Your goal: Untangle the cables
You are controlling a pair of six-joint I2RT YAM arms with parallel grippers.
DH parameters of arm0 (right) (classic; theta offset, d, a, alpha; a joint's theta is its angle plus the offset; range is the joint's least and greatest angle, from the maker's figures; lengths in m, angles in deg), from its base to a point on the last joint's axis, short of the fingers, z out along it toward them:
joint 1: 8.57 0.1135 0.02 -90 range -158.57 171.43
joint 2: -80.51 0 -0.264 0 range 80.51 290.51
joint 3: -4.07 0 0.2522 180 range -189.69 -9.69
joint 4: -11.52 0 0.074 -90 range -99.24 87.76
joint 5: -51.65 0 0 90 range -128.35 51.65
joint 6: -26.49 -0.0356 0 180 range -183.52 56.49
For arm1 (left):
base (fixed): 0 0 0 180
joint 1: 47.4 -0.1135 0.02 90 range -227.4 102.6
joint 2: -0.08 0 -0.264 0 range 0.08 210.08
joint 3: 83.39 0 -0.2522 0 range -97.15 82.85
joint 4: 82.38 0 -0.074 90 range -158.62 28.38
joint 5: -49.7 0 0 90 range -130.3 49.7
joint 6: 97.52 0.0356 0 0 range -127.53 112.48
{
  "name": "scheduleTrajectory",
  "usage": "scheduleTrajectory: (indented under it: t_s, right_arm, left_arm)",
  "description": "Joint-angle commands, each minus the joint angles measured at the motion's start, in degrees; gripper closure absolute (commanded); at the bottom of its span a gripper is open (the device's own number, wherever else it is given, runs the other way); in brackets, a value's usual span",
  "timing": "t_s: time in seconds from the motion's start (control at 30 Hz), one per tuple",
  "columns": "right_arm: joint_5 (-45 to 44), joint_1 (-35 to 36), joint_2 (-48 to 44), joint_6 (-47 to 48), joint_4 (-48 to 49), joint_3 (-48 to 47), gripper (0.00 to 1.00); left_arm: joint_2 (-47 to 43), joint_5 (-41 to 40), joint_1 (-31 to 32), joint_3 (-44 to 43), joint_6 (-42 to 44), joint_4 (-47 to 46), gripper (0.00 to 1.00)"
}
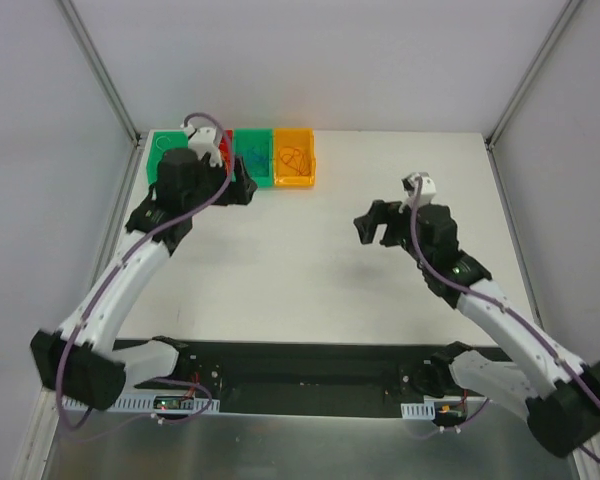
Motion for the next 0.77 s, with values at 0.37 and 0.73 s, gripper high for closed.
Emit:
scheduleTrajectory:
  t_s: [0.37,0.73]
  right_arm:
    - [-5.6,2.2,-56.6,-11.8,-31.5,19.2,0.04]
    - [-0.9,2.2,-63.2,-16.7,-23.7,26.5,0.04]
  left_arm:
    - [-67.7,19.2,1.1,46.5,-18.1,-6.8,0.2]
    - [-79.4,21.8,1.1,51.9,-23.8,-8.8,0.2]
